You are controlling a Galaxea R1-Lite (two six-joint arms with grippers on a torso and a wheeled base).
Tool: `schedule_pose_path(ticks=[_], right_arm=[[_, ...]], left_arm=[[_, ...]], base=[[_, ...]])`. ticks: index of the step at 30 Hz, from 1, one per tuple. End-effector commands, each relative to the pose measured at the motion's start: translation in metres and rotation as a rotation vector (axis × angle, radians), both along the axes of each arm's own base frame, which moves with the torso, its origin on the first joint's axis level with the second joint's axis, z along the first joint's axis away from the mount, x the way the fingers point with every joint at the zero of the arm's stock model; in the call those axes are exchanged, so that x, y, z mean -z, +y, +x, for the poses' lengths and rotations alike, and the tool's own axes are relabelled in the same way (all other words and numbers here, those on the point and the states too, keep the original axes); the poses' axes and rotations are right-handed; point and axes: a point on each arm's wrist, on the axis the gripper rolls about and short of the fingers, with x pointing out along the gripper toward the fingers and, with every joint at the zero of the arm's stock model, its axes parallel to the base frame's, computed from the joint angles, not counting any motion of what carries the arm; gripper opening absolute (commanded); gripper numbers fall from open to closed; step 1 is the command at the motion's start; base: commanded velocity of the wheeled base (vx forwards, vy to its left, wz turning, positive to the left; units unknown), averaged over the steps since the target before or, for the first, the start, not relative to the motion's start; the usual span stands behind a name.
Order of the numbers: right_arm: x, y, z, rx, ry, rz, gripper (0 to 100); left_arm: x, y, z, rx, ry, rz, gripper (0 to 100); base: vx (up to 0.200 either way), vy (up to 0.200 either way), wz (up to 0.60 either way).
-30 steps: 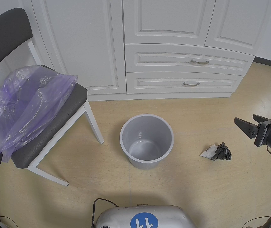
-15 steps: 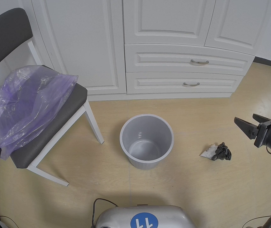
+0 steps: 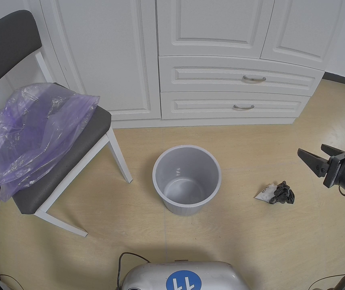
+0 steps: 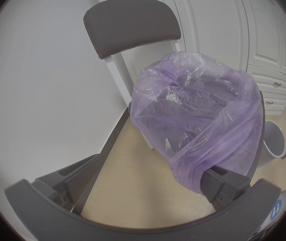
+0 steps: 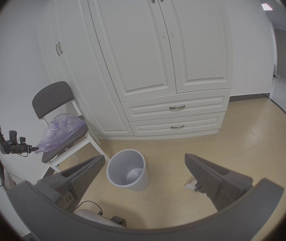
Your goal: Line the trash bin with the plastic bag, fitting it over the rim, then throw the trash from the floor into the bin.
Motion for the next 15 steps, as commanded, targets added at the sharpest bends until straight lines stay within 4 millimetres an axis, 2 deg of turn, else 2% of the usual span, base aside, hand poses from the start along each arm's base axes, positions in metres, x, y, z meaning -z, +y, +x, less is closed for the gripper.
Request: schedule_pose_path(ticks=[1,2,3,15], right_arm=[[-0.0010,0.0003,-0.0005,-0.003,-0.010,0.004,100],[-0.0016,0.0003,-0.0005,-0.001,-0.015,0.006,100],[-0.0016,0.0000,-0.0004,0.001,-0.018,0.008,100],[-0.0032,-0.0001,-0.0014,-0.001,-0.030,0.009,100]], left_arm=[[0.0002,-0.0007,-0.0006,0.000,0.000,-0.001,100],[0.0002,-0.0007,-0.0006,0.000,0.000,-0.001,100],[-0.0001,-0.0008,-0.0008,0.000,-0.001,0.000,0],[-0.0009,-0.0045,-0.0011,0.013,-0.001,0.012,0]], base=[[0.000,0.000,0.00],[0.000,0.000,0.00],[0.000,0.000,0.00],[0.000,0.000,0.00]])
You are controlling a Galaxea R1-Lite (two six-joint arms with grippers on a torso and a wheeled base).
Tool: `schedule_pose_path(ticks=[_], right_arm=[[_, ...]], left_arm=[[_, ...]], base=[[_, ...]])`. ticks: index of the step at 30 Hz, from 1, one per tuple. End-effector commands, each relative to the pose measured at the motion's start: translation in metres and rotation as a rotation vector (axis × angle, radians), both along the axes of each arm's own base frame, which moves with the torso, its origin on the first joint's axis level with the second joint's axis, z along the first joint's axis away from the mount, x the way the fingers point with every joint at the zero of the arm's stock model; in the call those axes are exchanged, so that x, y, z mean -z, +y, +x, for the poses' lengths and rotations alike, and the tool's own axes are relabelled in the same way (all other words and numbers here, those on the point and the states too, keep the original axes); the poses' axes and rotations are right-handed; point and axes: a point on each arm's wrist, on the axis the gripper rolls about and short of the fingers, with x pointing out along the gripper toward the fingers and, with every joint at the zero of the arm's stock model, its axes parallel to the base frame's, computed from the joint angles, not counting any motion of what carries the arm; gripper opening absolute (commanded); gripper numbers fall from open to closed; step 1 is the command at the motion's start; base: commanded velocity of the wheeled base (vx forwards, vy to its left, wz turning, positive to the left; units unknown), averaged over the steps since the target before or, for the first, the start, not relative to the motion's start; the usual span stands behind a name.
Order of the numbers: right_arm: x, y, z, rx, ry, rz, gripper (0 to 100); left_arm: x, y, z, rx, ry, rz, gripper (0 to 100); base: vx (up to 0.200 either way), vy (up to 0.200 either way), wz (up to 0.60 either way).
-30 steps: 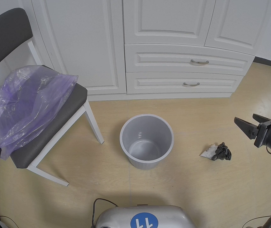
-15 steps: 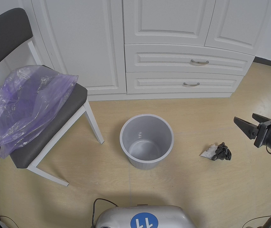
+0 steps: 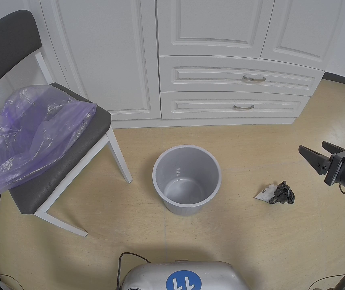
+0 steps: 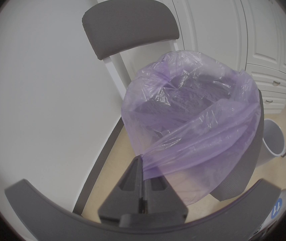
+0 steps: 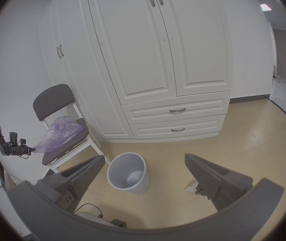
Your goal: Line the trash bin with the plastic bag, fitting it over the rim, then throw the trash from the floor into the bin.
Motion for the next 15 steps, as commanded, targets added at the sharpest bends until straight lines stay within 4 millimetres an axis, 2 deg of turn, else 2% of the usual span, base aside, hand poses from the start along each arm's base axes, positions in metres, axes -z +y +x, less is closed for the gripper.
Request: schedule_pose_path(ticks=[1,15], right_arm=[[-0.0005,-0.0001,-0.0007,-0.001,-0.004,-0.001,100],[-0.0037,-0.0009,-0.0065,-0.009,-0.025,0.004,100]], left_arm=[[-0.0007,-0.0024,-0.0007,0.006,-0.003,0.004,0],[-0.0022,-0.0094,-0.0015,0.029,-0.071,0.061,0]], base=[[0.000,0.000,0.00],[0.000,0.000,0.00]])
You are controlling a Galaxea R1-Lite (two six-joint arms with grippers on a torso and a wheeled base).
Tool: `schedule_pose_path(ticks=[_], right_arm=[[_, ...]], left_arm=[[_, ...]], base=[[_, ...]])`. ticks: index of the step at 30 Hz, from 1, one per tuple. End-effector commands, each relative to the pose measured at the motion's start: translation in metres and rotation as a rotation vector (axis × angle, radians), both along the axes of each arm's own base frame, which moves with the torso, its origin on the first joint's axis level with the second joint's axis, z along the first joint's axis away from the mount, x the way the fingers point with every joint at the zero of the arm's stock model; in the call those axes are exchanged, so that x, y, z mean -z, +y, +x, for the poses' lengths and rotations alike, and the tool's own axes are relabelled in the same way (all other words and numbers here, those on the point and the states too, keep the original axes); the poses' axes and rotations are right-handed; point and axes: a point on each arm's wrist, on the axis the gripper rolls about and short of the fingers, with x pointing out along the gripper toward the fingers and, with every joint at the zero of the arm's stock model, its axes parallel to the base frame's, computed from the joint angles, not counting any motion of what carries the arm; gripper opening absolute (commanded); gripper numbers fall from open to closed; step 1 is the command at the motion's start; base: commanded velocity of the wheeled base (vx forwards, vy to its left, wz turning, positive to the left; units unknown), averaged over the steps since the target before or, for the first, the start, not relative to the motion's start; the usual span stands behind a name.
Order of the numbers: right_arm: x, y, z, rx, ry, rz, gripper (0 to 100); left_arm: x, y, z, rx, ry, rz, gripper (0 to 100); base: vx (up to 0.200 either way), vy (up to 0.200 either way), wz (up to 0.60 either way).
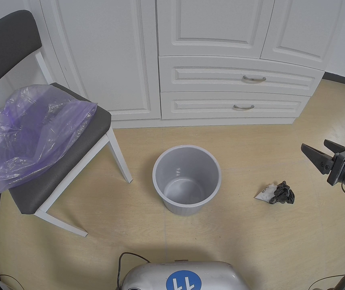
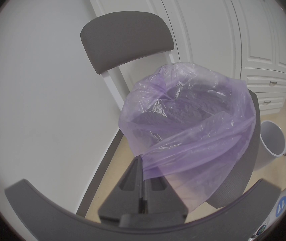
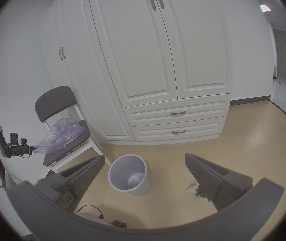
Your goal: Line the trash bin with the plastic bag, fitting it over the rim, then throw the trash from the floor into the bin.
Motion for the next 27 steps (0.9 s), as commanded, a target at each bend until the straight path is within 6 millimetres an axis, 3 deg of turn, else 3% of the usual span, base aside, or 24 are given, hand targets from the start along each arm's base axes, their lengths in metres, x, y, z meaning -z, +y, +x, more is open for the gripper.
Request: schedule_pose_path(ticks=[1,7,17,27], right_arm=[[0.000,0.000,-0.002,-0.002,-0.005,0.000,100],[0.000,0.000,-0.002,0.000,-0.004,-0.004,100],[0.004,0.010,-0.007,-0.070,0.004,-0.012,100],[0.005,0.010,-0.010,-0.079,-0.042,-0.032,100]], left_arm=[[0.001,-0.005,-0.001,0.020,-0.017,0.009,0],[-0.007,-0.013,0.003,0.053,-0.102,0.001,0],[-0.035,-0.052,0.003,0.218,-0.320,-0.100,0],[-0.039,-0.075,0.002,0.341,-0.349,-0.148,0]], base=[[0.000,0.000,0.00],[0.000,0.000,0.00],[0.000,0.000,0.00],[0.000,0.000,0.00]])
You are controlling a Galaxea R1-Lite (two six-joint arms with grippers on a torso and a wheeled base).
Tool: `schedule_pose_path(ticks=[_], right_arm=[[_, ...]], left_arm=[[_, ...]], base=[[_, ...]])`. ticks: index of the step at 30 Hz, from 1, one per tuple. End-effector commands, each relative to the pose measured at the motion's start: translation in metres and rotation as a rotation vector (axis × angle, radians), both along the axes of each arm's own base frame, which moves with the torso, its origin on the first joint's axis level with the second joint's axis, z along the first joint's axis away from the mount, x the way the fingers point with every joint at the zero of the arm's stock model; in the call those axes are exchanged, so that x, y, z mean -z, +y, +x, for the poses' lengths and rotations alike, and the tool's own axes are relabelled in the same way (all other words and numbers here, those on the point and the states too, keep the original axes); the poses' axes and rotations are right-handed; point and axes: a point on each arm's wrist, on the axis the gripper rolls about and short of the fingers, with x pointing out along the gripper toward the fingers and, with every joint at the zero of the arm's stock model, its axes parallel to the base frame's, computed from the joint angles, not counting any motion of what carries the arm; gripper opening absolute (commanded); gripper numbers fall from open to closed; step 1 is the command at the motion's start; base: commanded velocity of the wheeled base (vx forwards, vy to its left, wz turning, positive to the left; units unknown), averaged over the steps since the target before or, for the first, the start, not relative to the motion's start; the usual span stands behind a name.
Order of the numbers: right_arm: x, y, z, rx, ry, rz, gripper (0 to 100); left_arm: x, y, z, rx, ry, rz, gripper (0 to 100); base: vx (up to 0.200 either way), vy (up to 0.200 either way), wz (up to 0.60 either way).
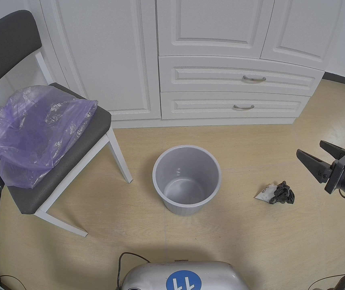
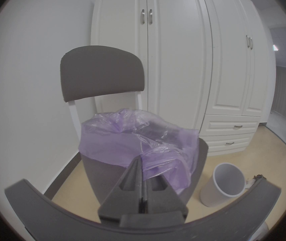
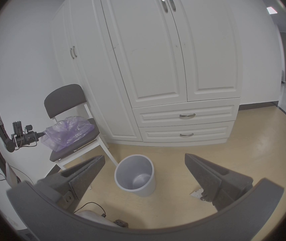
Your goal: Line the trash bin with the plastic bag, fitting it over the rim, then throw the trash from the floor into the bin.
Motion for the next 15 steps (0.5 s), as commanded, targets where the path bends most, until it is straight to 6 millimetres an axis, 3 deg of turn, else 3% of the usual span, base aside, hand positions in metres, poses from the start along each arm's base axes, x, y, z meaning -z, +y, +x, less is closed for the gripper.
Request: schedule_pose_path(ticks=[1,10,15], right_arm=[[0.003,0.000,-0.001,-0.004,-0.007,-0.007,100],[-0.002,-0.003,-0.007,0.012,-0.054,-0.033,100],[-0.004,-0.004,-0.008,0.013,-0.063,-0.054,100]], left_arm=[[-0.004,-0.012,-0.004,0.063,-0.028,-0.002,0],[-0.027,-0.043,0.011,0.268,-0.118,0.029,0],[-0.066,-0.059,0.037,0.298,-0.194,0.041,0]], base=[[0.000,0.000,0.00],[0.000,0.000,0.00],[0.000,0.000,0.00]])
